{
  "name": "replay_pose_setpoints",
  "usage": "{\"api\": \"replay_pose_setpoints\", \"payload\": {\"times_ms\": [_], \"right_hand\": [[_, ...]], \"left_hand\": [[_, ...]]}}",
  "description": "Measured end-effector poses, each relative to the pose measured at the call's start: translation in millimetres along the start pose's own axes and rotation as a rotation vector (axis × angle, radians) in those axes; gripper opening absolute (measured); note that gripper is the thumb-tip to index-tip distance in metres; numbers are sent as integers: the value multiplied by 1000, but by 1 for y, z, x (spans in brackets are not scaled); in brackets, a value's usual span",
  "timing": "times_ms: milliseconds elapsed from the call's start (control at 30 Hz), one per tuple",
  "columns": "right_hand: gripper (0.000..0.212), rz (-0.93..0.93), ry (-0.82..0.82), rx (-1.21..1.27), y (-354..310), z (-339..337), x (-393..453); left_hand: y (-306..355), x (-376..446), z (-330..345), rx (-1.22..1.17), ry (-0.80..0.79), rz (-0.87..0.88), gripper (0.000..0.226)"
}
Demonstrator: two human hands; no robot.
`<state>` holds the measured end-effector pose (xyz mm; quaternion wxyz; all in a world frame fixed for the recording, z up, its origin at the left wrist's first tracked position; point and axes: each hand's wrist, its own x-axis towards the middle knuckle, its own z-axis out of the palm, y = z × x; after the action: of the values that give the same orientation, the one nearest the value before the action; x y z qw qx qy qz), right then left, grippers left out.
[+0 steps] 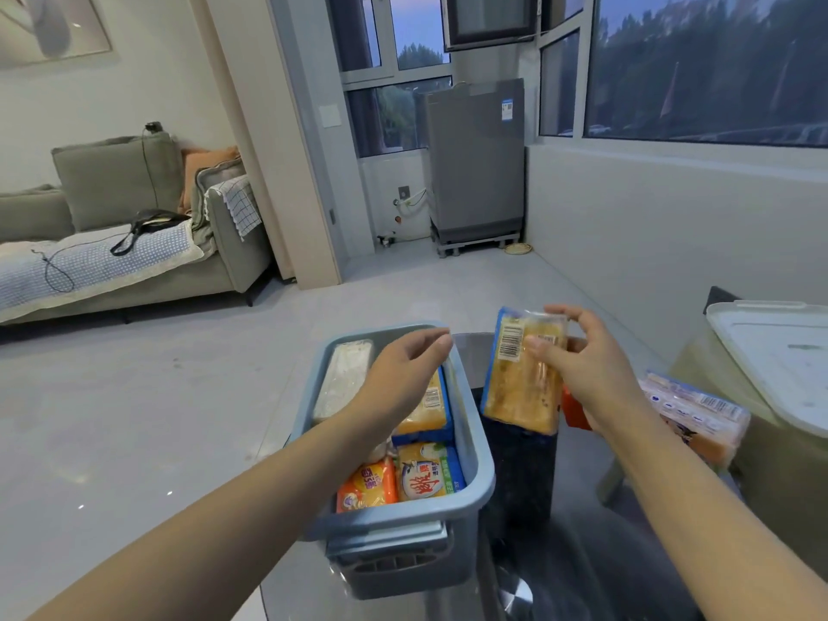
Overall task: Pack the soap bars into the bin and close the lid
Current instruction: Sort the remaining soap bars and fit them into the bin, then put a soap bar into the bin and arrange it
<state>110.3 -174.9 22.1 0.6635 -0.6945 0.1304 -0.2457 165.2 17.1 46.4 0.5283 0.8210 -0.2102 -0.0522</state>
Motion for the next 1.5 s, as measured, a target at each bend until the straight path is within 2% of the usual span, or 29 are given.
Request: {"api": "replay_pose_setpoints", "payload": {"times_ms": [133, 233, 300, 433, 533, 667, 833, 967, 1100, 1267, 1367, 1500], "right_hand": [[36, -71, -3, 145, -22, 2, -10], [37, -45, -66, 250, -30, 13, -14], [40, -51, -96, 234, -30, 21, -16], [62, -27, -219, 129, -25, 29, -14], [59, -72, -341, -77, -20, 39, -15], [50, -78, -335, -297, -4, 52, -18], [50, -39, -399, -385, 15, 63, -25], [49, -29, -414, -371, 23, 65, -26], [51, -17, -425, -379, 24, 64, -27], [51, -19, -443, -372, 24, 62, -28], [50, -17, -440, -361, 25, 56, -29], [47, -49, -404, -335, 28, 42, -31]], "left_hand": [[20, -6, 4, -12, -144, 85, 44], [26, -5, 6, -153, -244, 26, 47], [26, -4, 3, -238, -195, -33, 49], [16, 0, -12, -373, -19, -130, 48], [5, 4, -22, -425, 128, -169, 41], [-12, 12, -23, -290, 221, -274, 35], [-31, 26, 0, -109, 213, -359, 35], [-40, 29, 6, -69, 122, -391, 37], [-39, 24, 9, 78, 55, -372, 59], [-37, 20, 7, 128, -21, -357, 63], [-33, 15, 7, 153, 10, -327, 62], [-24, 13, 10, 159, 97, -155, 60]]}}
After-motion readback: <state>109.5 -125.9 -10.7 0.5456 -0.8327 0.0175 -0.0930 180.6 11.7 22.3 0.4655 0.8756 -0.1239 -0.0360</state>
